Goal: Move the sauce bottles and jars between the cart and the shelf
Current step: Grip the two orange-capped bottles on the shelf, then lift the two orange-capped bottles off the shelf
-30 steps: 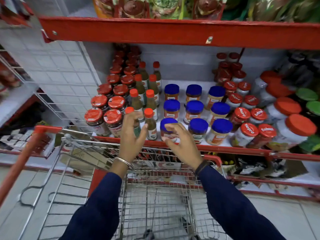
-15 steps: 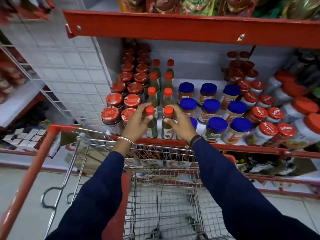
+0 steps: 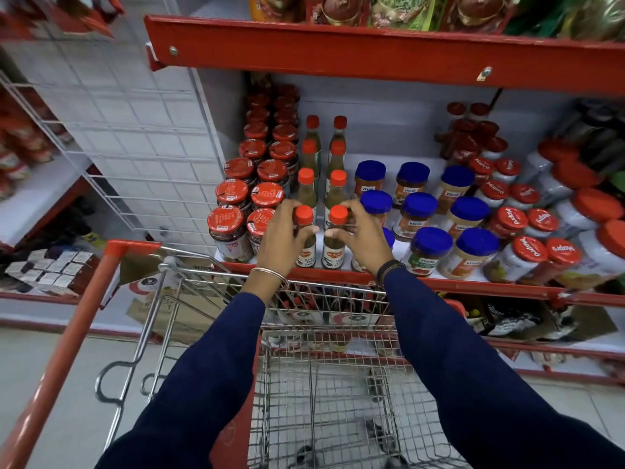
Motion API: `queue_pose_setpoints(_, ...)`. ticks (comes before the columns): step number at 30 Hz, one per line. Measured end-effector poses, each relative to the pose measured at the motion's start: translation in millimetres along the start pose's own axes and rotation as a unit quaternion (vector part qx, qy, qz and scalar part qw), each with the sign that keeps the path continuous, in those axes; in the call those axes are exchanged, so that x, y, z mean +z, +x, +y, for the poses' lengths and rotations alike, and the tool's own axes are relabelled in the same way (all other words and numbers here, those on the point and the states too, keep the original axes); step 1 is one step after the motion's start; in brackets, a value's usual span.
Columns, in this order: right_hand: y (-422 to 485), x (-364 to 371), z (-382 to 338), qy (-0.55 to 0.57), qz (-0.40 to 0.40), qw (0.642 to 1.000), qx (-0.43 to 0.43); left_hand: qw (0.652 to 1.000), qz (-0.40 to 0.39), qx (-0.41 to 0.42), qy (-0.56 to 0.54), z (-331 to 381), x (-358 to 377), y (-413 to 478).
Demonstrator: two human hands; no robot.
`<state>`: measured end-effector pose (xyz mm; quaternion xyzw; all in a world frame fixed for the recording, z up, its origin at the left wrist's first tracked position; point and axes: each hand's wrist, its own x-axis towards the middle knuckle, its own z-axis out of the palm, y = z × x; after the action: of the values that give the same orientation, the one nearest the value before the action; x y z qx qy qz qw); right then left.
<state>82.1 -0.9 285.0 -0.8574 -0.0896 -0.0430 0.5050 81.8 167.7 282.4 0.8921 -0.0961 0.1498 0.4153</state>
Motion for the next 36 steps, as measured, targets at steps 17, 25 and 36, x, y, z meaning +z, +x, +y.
queue_pose_setpoints(17,2.8,-2.7,3.6,-0.024,-0.026,0.999,0.016,0.999,-0.023,-0.025,-0.033,-1.4,-7.1,1.6)
queue_pose_setpoints(25,0.1,-0.9,2.9,-0.014,-0.008,1.000,0.012,0.999,-0.033,-0.028,-0.029,-0.1,-7.0,1.2)
queue_pose_setpoints(36,-45.0,-16.0,7.7,-0.014,0.113,0.993,0.015,0.988,0.151,0.020,0.010,17.3,3.8,-30.6)
